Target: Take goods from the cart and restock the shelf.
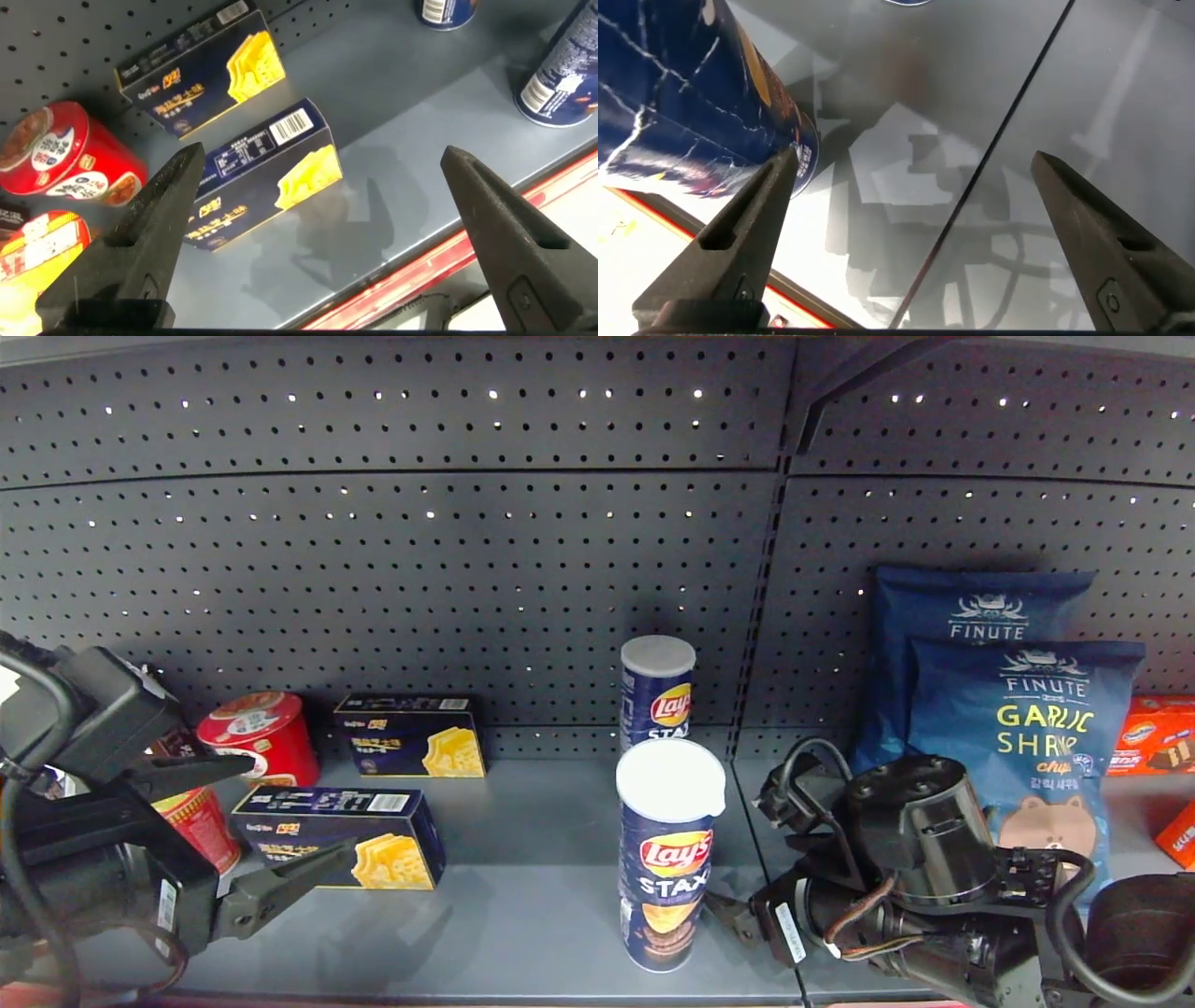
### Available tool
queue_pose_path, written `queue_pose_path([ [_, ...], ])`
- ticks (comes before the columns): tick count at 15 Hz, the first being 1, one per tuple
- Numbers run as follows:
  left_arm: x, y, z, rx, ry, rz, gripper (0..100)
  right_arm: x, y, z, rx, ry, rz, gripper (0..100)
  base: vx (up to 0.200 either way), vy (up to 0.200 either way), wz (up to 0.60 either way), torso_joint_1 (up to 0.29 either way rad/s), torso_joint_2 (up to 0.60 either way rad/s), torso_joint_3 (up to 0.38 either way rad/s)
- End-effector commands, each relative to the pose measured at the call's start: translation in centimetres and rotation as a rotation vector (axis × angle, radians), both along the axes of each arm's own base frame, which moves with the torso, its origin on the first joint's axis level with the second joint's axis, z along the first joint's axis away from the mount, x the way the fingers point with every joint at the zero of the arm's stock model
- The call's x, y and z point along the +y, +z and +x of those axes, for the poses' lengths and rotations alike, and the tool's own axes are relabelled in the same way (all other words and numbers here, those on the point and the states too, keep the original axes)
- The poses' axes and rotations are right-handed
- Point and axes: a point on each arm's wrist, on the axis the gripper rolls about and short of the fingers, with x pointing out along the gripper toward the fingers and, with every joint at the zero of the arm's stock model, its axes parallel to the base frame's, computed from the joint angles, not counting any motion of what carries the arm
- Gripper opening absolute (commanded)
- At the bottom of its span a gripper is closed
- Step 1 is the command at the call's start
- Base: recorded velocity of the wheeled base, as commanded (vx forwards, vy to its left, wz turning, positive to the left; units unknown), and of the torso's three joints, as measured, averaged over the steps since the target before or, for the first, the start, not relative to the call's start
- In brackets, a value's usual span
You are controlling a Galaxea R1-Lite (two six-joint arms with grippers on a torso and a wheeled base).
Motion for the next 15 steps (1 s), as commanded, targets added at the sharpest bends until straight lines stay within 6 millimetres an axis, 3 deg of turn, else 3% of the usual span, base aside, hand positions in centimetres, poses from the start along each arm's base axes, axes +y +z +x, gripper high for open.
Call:
queue_pose_path([
  [1, 0.0, -0.3, 0.0, 0.008, 0.000, 0.002, 100, 0.2, 0.0, 0.0, -0.003, 0.003, 0.003, 100, 0.000, 0.000, 0.00, 0.000, 0.00, 0.000],
  [5, 0.0, -0.3, -0.1, 0.008, 0.001, 0.003, 100, -0.1, 0.0, -0.1, -0.007, -0.001, 0.007, 100, 0.000, 0.000, 0.00, 0.000, 0.00, 0.000],
  [8, 0.0, -0.2, -0.2, 0.002, 0.001, 0.001, 100, -1.2, 1.1, -1.0, -0.035, -0.015, 0.034, 100, 0.000, 0.000, 0.00, 0.000, 0.00, 0.000],
  [9, 0.3, 1.2, -1.2, -0.068, 0.004, -0.020, 100, -2.6, 3.6, -2.4, -0.102, -0.017, 0.099, 100, 0.000, 0.000, 0.00, 0.000, 0.00, 0.000],
  [11, 1.3, 2.8, -3.4, -0.178, 0.040, -0.048, 100, -5.0, 6.1, -4.0, -0.183, -0.074, 0.155, 100, 0.000, 0.000, 0.00, 0.000, 0.00, 0.000],
  [15, 3.1, 3.1, -8.6, -0.308, 0.205, -0.175, 100, -12.3, 7.8, -6.6, -0.308, -0.319, 0.214, 100, 0.000, 0.000, 0.00, 0.000, 0.00, 0.000],
])
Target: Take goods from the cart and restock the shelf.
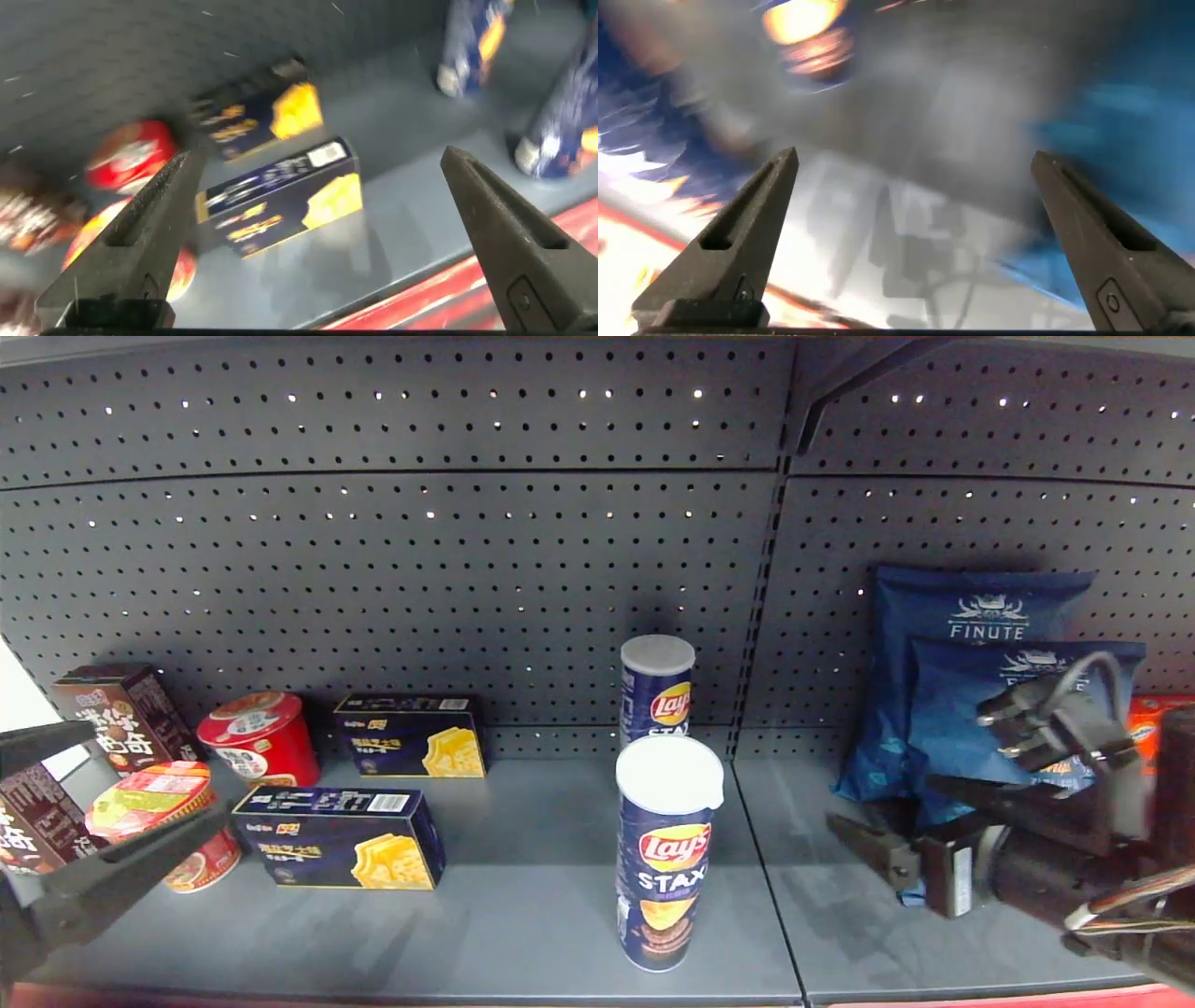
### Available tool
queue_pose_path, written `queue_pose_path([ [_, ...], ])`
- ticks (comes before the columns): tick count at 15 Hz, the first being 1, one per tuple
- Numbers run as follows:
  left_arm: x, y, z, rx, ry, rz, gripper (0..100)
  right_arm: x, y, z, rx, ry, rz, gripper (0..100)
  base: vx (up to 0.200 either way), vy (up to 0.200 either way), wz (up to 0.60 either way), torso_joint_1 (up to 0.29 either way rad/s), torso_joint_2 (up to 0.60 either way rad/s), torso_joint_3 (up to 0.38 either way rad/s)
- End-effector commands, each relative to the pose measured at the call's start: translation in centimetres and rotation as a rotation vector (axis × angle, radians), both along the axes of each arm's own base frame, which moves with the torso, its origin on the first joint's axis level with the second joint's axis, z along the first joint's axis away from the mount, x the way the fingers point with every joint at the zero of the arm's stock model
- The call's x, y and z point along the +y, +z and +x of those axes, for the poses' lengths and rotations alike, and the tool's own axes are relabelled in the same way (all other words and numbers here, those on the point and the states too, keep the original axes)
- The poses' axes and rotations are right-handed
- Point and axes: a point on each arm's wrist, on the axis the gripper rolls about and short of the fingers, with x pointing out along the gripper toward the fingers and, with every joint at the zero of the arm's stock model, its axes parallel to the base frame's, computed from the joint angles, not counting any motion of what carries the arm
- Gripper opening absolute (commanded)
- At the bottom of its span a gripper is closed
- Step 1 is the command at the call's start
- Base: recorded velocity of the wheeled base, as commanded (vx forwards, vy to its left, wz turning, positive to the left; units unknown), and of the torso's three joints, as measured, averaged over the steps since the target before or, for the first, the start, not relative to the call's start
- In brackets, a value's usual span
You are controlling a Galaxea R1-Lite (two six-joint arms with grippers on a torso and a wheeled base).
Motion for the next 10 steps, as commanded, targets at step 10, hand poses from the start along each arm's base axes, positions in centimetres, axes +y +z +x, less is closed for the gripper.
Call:
queue_pose_path([
  [10, 2.2, -8.6, -13.3, -0.125, 0.548, -0.080, 100, -12.4, -3.2, -13.6, -0.177, -0.835, -0.027, 100, 0.000, 0.000, 0.00, 0.000, 0.00, 0.000],
])
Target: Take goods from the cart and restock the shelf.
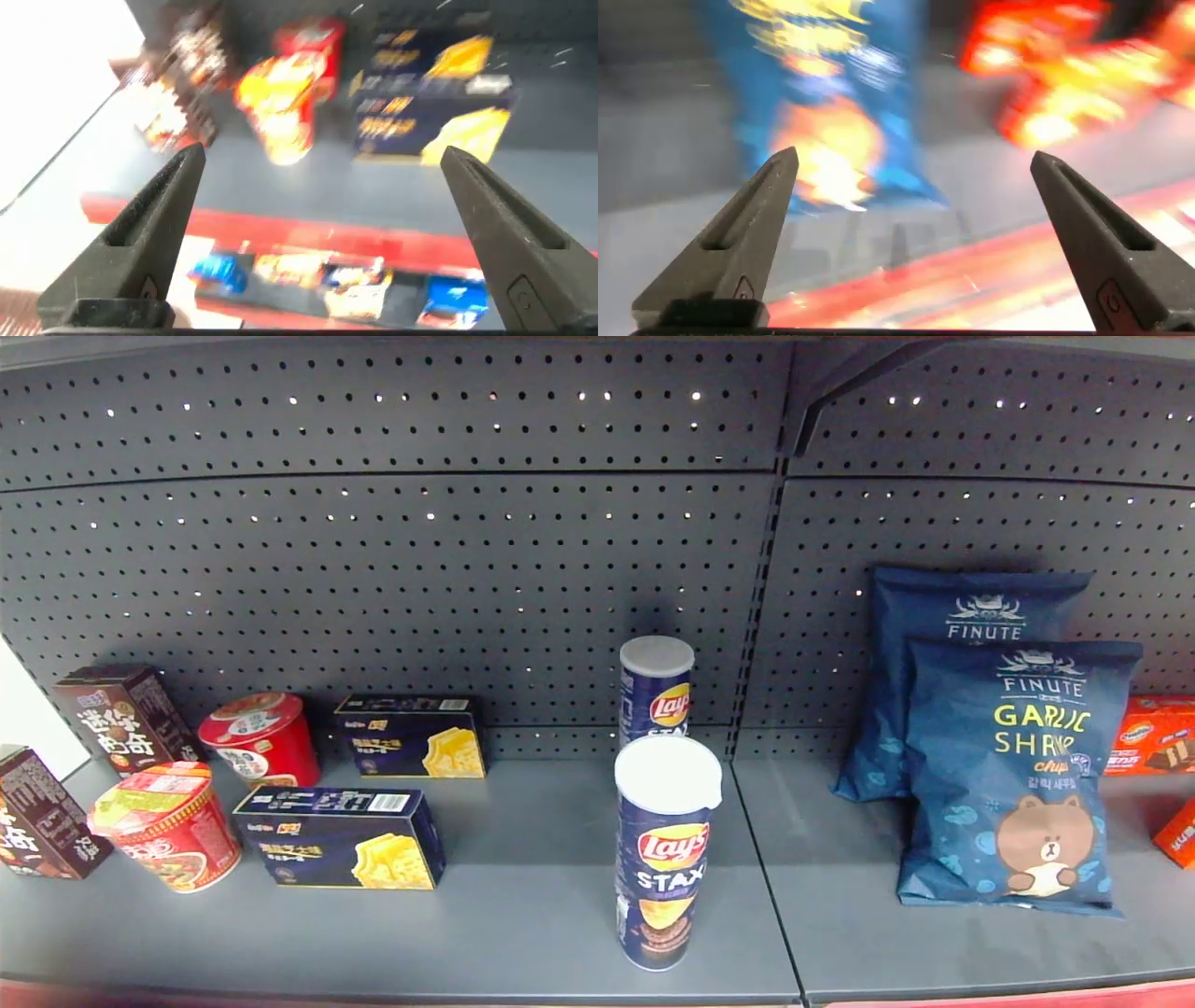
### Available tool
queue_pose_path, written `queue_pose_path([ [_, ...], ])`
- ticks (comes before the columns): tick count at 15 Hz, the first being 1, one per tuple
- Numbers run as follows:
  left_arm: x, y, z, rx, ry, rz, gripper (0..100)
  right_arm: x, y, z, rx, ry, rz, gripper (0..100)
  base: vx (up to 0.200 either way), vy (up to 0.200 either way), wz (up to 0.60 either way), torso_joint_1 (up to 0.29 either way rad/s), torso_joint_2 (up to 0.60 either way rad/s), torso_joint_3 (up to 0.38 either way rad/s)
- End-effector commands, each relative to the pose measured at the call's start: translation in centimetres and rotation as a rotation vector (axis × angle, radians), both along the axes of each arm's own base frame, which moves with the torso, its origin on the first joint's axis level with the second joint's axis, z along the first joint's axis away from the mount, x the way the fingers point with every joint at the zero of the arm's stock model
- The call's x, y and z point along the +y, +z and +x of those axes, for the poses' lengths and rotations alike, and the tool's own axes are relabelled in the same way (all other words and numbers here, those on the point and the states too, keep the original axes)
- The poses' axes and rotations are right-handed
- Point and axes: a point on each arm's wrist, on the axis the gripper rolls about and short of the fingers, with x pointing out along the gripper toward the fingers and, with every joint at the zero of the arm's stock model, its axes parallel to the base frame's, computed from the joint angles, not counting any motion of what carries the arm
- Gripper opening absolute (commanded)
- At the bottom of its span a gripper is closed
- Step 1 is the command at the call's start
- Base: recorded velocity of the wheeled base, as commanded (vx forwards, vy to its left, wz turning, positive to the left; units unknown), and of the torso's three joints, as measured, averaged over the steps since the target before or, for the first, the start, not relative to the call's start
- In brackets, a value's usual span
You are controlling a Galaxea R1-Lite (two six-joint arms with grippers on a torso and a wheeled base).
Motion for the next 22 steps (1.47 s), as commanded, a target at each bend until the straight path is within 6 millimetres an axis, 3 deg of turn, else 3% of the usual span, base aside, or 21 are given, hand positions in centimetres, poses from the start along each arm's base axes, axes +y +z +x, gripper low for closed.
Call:
queue_pose_path([
  [1, -0.2, -3.3, -3.0, -0.074, 0.049, 0.007, 100, -1.7, -2.9, -5.5, -0.008, -0.289, -0.017, 100, 0.000, 0.000, 0.00, 0.000, 0.00, 0.000],
  [3, -0.2, -4.3, -3.1, -0.073, 0.049, 0.010, 100, -1.5, -4.6, -8.0, 0.009, -0.437, -0.025, 100, 0.000, 0.000, 0.00, 0.000, 0.00, 0.000],
  [5, -0.3, -5.9, -3.1, -0.084, -0.045, 0.005, 100, -1.0, -7.4, -9.6, -0.048, -0.319, -0.032, 100, 0.000, 0.000, 0.00, 0.000, 0.00, 0.000],
  [6, -0.3, -6.1, -3.2, -0.105, -0.088, 0.002, 100, -1.0, -7.9, -9.5, -0.051, -0.273, -0.019, 100, 0.000, 0.000, 0.00, 0.000, 0.00, 0.000],
  [7, -0.4, -7.0, -3.1, -0.116, -0.167, 0.000, 100, -0.7, -7.8, -8.9, -0.126, -0.093, -0.001, 100, 0.000, 0.000, 0.00, 0.000, 0.00, 0.000],
  [10, -0.5, -8.8, -1.9, -0.117, -0.210, -0.001, 100, -0.3, -9.7, -7.8, -0.143, 0.128, -0.025, 100, 0.000, 0.000, 0.00, 0.000, 0.00, 0.000],
  [12, -0.5, -10.3, -0.8, -0.173, -0.229, -0.002, 100, -0.1, -9.6, -7.8, -0.156, 0.234, 0.032, 100, 0.000, 0.000, 0.00, 0.000, 0.00, 0.000],
  [22, -0.6, -10.4, -0.9, -0.166, -0.263, -0.080, 100, 0.0, -9.6, -7.8, -0.153, 0.255, 0.030, 100, 0.000, 0.000, 0.00, 0.000, 0.00, 0.000],
])
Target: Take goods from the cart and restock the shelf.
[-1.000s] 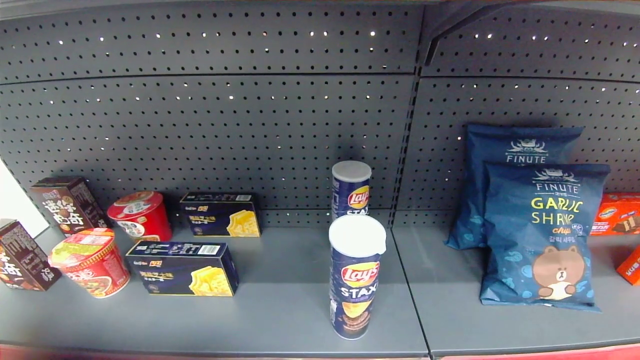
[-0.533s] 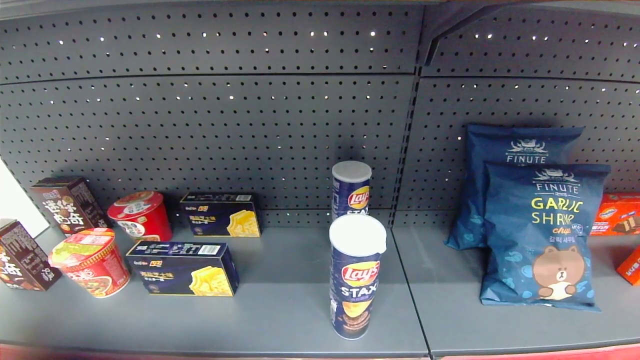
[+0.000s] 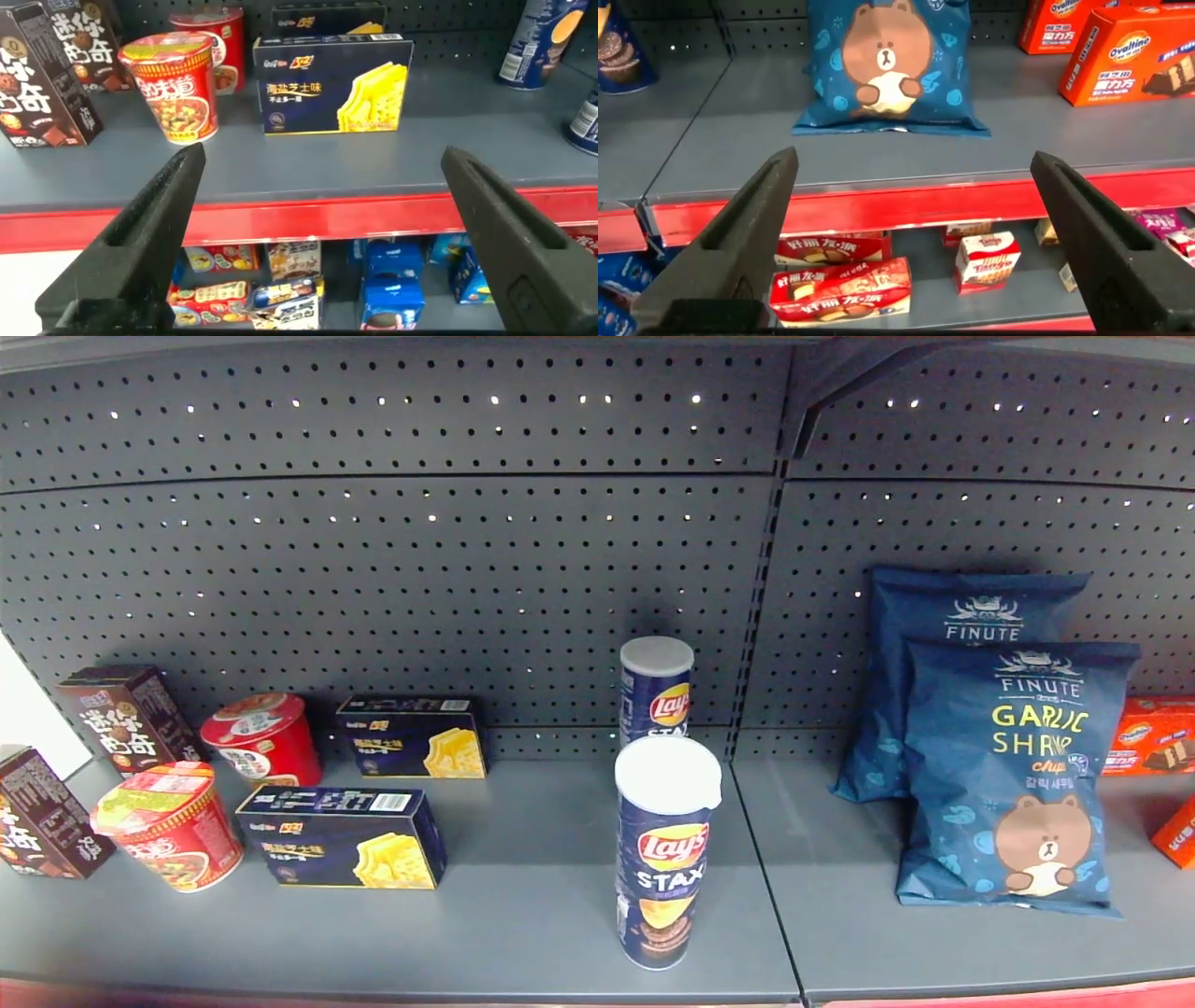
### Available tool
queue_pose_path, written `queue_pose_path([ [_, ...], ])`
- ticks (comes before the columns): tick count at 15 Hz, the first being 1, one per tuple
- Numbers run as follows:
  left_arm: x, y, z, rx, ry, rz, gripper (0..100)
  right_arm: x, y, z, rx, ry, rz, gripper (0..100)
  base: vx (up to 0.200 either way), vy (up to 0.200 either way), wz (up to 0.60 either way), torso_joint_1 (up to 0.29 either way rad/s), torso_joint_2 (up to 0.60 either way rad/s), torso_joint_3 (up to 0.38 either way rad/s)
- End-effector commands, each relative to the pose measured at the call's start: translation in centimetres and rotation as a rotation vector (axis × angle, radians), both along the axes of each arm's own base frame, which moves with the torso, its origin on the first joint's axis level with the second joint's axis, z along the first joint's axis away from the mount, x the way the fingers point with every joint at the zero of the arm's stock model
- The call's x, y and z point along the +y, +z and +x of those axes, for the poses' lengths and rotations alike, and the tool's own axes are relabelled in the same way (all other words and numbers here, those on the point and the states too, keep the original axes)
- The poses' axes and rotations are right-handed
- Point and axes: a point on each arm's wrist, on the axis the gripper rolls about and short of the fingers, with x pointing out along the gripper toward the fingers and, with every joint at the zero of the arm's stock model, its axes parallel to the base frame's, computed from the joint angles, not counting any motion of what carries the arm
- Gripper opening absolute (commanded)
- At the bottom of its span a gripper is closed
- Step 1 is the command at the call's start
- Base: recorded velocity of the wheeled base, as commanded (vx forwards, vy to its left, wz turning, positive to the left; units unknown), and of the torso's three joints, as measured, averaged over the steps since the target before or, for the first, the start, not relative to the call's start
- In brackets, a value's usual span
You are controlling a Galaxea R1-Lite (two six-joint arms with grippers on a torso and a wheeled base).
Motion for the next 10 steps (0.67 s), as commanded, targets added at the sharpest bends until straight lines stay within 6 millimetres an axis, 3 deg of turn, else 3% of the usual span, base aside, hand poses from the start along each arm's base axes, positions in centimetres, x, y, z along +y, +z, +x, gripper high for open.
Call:
queue_pose_path([
  [1, 0.00, 0.02, -0.01, -0.002, 0.000, 0.001, 100, 0.00, -0.02, 0.05, 0.006, 0.002, -0.003, 100, 0.000, 0.000, 0.00, 0.000, 0.00, 0.000],
  [10, 0.00, 0.00, 0.01, -0.002, 0.002, 0.001, 100, 0.00, 0.02, 0.04, 0.006, 0.004, -0.017, 100, 0.000, 0.000, 0.00, 0.000, 0.00, 0.000],
])
